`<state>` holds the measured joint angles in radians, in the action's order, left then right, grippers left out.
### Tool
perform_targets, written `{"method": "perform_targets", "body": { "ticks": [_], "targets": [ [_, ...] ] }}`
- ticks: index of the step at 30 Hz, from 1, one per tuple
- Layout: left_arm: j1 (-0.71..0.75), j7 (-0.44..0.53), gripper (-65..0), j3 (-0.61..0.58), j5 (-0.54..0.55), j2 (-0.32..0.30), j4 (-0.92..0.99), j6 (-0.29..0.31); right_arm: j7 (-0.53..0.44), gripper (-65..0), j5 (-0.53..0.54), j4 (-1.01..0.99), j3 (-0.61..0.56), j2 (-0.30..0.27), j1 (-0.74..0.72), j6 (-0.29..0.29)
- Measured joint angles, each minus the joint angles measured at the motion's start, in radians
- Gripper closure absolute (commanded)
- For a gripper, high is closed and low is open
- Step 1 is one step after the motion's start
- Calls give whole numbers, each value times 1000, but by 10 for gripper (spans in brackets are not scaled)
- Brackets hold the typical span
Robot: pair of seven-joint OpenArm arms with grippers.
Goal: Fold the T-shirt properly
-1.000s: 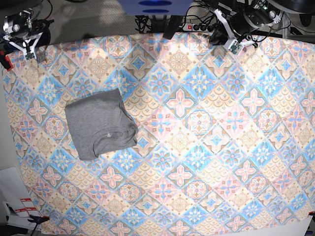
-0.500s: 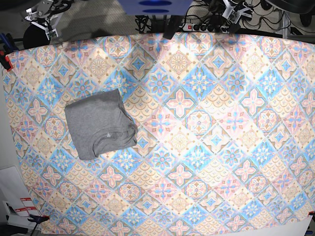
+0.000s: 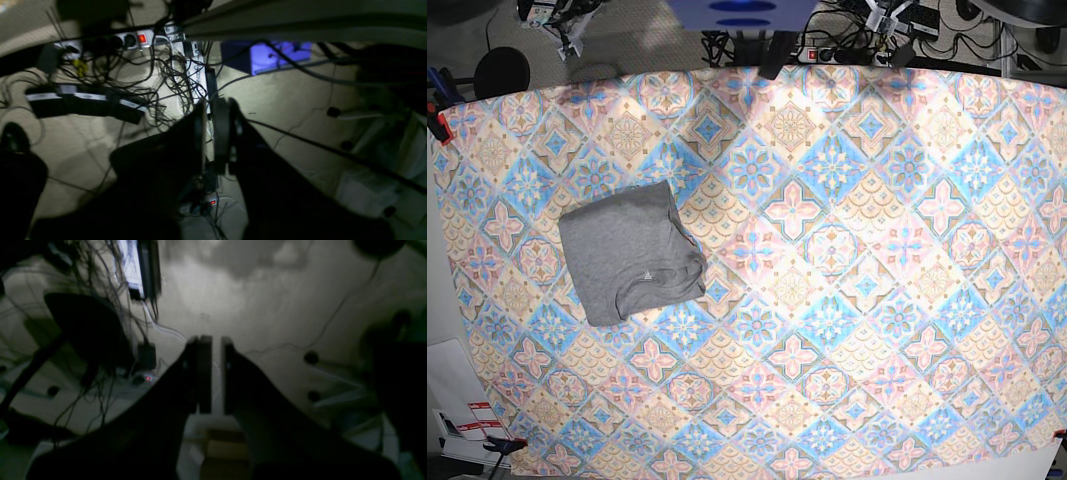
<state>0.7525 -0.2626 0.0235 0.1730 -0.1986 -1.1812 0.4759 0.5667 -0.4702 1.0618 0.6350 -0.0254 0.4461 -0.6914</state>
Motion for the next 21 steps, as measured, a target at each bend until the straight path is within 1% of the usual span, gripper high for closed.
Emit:
{"method": "perform_targets", "body": {
  "ticks": [2, 3, 5, 7, 8, 9, 10, 12, 14, 15, 18, 21],
  "targets": [
    [-63, 28, -31, -28, -6, 20, 113, 1, -46, -45, -1, -80, 2, -16, -27, 0],
    [-97, 44, -31, -41, -6, 31, 182, 3, -70, -45, -19, -121, 2, -20, -47, -5],
    [-166, 110, -31, -62, -4, 51, 329, 11, -103, -45, -42, -213, 6, -26, -98, -3],
    [-252, 171, -32, -87, 0, 58, 499, 10, -164, -45, -52, -287, 45, -25, -136, -4],
    [-293, 183, -32, -95, -9, 60, 578, 2, -184, -45, -80, -323, 65, -25, -149, -4],
    [-343, 224, -32, -107, -2, 60, 678, 8, -191, -45, -103, -359, 88, -27, -164, -3],
    [-390, 263, -33, -118, -4, 59, 768, 3, -201, -45, -134, -394, 109, -29, -178, -3],
    [-485, 385, -34, -158, 8, 55, 962, 0, -254, -45, -166, -482, 132, -35, -206, 4],
    [-570, 477, -36, -176, 10, 56, 1136, 4, -316, -45, -179, -584, 141, -38, -244, 5],
    [-602, 494, -36, -178, -2, 56, 1181, -1, -334, -45, -182, -639, 142, -38, -265, 6],
    [-678, 536, -36, -179, -4, 55, 1182, 7, -395, -46, -174, -794, 142, -31, -332, 5],
    [-742, 530, -37, -179, 0, 54, 1177, -2, -446, -46, -183, -912, 142, -25, -374, 8]
  ]
}}
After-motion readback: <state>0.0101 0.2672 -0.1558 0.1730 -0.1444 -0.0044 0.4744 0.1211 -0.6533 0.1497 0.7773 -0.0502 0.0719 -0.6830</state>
